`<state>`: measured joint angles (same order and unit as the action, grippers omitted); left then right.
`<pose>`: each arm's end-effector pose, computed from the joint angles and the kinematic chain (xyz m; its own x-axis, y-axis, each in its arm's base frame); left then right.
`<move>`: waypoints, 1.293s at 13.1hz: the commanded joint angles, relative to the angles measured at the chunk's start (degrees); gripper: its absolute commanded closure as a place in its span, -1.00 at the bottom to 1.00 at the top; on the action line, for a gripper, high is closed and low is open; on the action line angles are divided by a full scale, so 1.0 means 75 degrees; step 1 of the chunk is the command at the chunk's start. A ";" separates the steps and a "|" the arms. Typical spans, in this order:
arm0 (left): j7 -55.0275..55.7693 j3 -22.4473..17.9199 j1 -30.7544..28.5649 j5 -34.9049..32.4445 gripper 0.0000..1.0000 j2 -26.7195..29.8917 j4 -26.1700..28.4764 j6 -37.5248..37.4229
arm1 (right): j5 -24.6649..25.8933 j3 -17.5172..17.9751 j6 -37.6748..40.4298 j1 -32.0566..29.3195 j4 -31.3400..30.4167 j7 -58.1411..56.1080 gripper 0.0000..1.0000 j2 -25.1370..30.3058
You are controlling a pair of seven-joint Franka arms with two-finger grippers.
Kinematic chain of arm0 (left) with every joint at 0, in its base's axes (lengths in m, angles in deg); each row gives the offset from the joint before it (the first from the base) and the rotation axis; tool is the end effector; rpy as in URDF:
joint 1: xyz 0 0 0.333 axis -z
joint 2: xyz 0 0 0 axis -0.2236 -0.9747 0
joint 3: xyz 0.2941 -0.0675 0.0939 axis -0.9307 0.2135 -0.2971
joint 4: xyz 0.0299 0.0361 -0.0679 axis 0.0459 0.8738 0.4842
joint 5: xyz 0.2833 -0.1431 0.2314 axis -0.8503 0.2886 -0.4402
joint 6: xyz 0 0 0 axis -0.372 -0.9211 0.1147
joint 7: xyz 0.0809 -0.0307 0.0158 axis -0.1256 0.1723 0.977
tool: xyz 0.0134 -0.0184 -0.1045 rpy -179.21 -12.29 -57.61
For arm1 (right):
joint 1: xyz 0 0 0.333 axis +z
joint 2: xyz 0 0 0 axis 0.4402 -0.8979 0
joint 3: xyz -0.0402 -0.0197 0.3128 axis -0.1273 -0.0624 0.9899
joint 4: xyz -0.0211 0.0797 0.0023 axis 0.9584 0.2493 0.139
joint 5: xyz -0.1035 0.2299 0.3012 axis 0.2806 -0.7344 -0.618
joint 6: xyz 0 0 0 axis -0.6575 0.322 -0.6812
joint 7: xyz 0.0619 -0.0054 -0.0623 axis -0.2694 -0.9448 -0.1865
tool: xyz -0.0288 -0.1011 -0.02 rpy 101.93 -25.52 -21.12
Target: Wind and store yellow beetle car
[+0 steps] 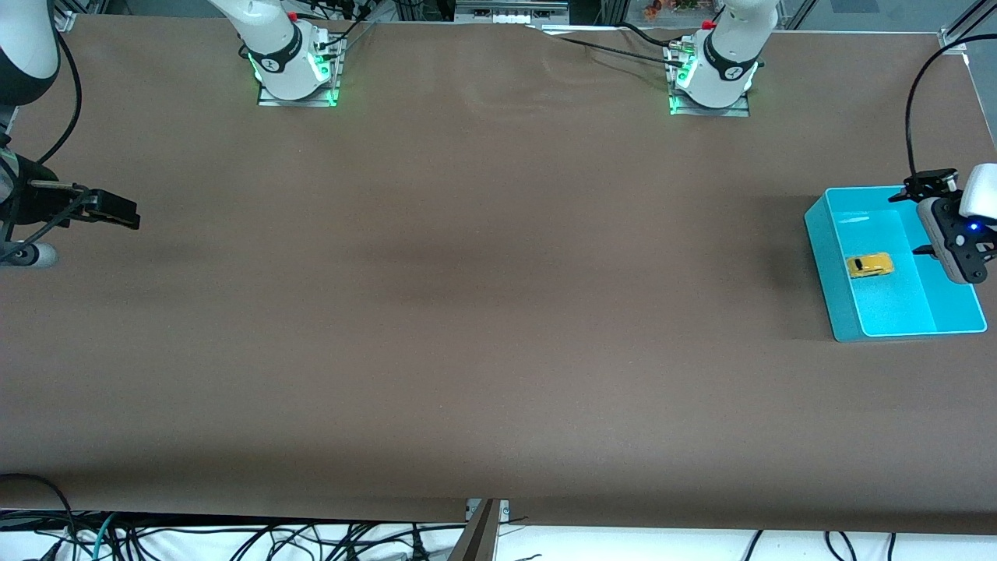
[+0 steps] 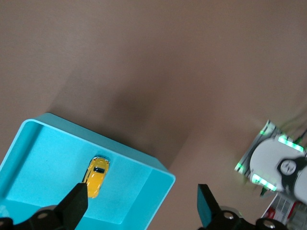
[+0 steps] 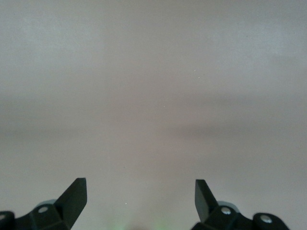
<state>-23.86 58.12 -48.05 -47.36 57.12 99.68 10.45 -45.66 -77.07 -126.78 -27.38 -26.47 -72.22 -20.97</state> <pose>0.5868 0.1200 0.4809 0.5715 -0.8050 -0.1594 -0.7575 -0.5922 0.2749 0.6092 -0.0076 0.5715 0.9894 -0.0015 -0.1449 0.0083 -0.9977 0.0673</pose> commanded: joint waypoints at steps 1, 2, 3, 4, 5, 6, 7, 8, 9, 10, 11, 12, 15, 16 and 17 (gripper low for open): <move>0.2202 0.0240 0.0263 0.0629 -1.00 0.0200 -0.0357 -0.0051 | -0.0010 0.0010 0.0085 -0.0007 -0.0008 -0.0009 -1.00 0.0057; 0.3186 0.0054 0.0776 0.0785 -1.00 0.0354 -0.0333 0.0066 | -0.0010 0.0010 0.0086 0.0004 0.0003 -0.0009 -1.00 0.0057; 0.4205 -0.0192 0.1408 0.0786 -1.00 0.0623 -0.0298 0.0299 | -0.0010 0.0010 0.0086 0.0004 0.0003 -0.0009 -1.00 0.0057; 0.5410 -0.0554 0.2018 0.0809 -1.00 0.0834 -0.0182 0.0580 | 0.0001 0.0010 0.0086 0.0016 0.0003 -0.0009 -1.00 0.0057; 0.6443 -0.0906 0.2534 0.0833 -1.00 0.0976 -0.0181 0.0733 | -0.0010 0.0022 0.0086 0.0016 0.0003 -0.0009 -1.00 0.0057; 0.7080 -0.1315 0.3073 0.0833 -1.00 0.1279 -0.0041 0.0758 | -0.0010 0.0022 0.0086 0.0016 0.0003 -0.0009 -1.00 0.0057; 0.7469 -0.1853 0.3728 0.0891 -1.00 0.1525 0.0099 0.0886 | -0.0010 0.0022 0.0097 0.0016 0.0003 -0.0009 -1.00 0.0057; 0.7821 -0.2311 0.3990 0.1135 -1.00 0.1597 0.0101 0.0922 | -0.0010 0.0022 0.0097 0.0016 0.0003 -0.0009 -1.00 0.0057; 0.7848 -0.2559 0.4062 0.1312 -1.00 0.1621 0.0124 0.0923 | 0.0001 0.0022 0.0097 0.0016 0.0015 -0.0009 -1.00 0.0057; 0.7825 -0.2933 0.4225 0.1325 -1.00 0.1738 0.0426 0.1062 | 0.0001 0.0022 0.0097 0.0016 0.0003 -0.0009 -1.00 0.0057; 0.7813 -0.3099 0.4331 0.1290 -1.00 0.1866 0.0719 0.1365 | -0.0010 0.0022 0.0097 0.0005 0.0015 -0.0021 -1.00 0.0057; 0.7824 -0.3112 0.4332 0.1290 -1.00 0.2065 0.0977 0.1437 | -0.0010 0.0010 0.0097 0.0004 0.0003 -0.0021 -1.00 0.0057; 0.7860 -0.3101 0.4403 0.1243 -1.00 0.2172 0.1167 0.1508 | -0.0010 0.0010 0.0086 0.0004 0.0003 -0.0009 -1.00 0.0057; 0.7860 -0.3101 0.4403 0.1243 -1.00 0.2172 0.1167 0.1508 | -0.0010 0.0010 0.0086 0.0004 0.0003 0.0002 -1.00 0.0057; 0.7860 -0.3101 0.4403 0.1243 -1.00 0.2172 0.1167 0.1508 | -0.0010 0.0010 0.0086 0.0004 0.0003 0.0003 -1.00 0.0057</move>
